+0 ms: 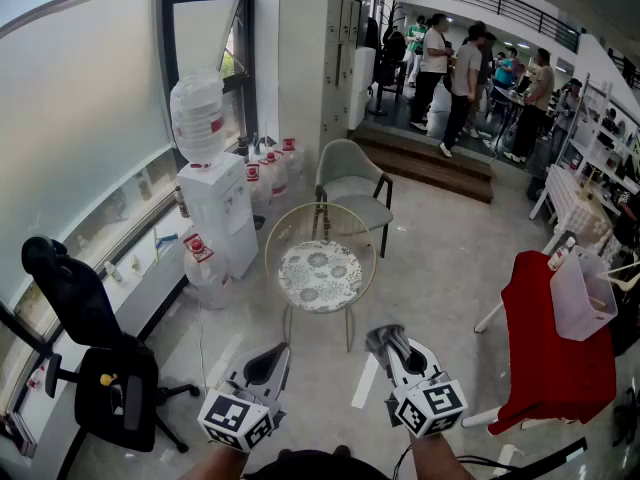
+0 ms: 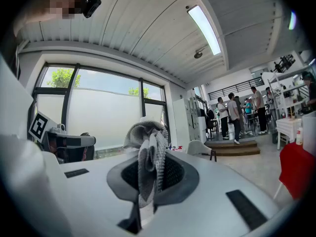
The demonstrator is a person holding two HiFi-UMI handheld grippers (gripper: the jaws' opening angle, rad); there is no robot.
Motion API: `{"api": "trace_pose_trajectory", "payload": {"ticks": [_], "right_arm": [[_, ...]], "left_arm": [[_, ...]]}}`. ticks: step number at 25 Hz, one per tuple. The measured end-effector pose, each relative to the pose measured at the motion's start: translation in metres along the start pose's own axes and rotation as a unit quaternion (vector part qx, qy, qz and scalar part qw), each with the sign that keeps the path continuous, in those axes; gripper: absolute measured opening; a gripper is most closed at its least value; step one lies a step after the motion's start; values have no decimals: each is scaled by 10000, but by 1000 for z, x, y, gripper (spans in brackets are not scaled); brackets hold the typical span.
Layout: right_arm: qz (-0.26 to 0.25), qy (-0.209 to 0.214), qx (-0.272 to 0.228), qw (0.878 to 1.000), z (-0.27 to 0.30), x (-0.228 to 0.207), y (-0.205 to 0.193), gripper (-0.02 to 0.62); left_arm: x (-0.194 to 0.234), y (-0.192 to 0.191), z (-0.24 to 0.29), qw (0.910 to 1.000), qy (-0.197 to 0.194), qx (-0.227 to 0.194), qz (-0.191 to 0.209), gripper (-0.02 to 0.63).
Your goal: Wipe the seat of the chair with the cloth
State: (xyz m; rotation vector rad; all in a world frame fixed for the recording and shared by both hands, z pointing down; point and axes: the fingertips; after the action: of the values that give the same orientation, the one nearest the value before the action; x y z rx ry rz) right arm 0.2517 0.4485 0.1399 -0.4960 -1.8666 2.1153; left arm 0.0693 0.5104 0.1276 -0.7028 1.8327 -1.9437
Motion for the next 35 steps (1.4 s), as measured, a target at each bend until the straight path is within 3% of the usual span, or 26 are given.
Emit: {"api": "trace_pose_trajectory", "payload": {"ticks": [17,35], "right_arm": [[201,54,-138,9997,-2,19,4,21],[179,-50,-38,9998,4,84,-11,21]], "left_arm": [[8,3,-15,10000,-85,-41,20,6],[47,-3,-62,9994,-314,-137,-12,6]]}}
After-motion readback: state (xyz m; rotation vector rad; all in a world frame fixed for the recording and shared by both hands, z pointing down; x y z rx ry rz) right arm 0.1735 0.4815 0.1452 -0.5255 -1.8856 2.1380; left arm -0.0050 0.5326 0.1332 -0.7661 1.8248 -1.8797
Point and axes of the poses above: the fingertips, and each gripper's own axes: z forward along the fingers, x to its left, y out of its top, and after that the axes turned 14 degrees about -y, right-handed
